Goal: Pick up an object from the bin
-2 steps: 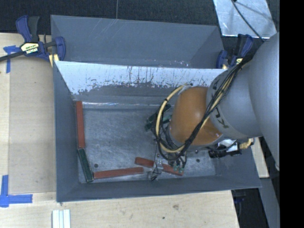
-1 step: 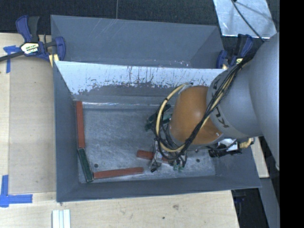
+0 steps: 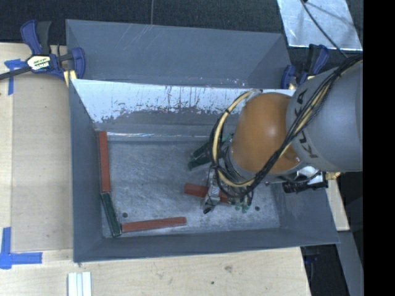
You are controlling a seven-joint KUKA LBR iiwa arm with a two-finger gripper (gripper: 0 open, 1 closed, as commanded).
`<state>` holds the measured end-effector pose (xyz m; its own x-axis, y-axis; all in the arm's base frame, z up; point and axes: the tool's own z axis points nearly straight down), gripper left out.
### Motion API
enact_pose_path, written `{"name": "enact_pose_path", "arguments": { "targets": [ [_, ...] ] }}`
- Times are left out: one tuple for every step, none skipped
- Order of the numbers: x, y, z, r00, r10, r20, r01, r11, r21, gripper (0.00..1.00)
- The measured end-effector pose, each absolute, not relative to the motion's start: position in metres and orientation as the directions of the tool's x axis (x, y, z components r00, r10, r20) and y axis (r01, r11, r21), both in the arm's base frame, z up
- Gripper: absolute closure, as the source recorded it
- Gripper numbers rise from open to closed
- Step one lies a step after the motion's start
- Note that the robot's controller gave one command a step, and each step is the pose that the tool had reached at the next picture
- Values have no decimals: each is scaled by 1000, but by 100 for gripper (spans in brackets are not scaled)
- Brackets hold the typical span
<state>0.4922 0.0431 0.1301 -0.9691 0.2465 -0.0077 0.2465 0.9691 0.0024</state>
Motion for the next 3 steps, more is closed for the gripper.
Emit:
{"name": "enact_pose_path", "arguments": {
  "targets": [
    [494,42,169,-970,245,-7,245,970,2,100],
    [495,42,195,-970,243,-6,243,970,2,100],
    [496,42,197,-971,241,-6,241,971,1,100]
  ]
}}
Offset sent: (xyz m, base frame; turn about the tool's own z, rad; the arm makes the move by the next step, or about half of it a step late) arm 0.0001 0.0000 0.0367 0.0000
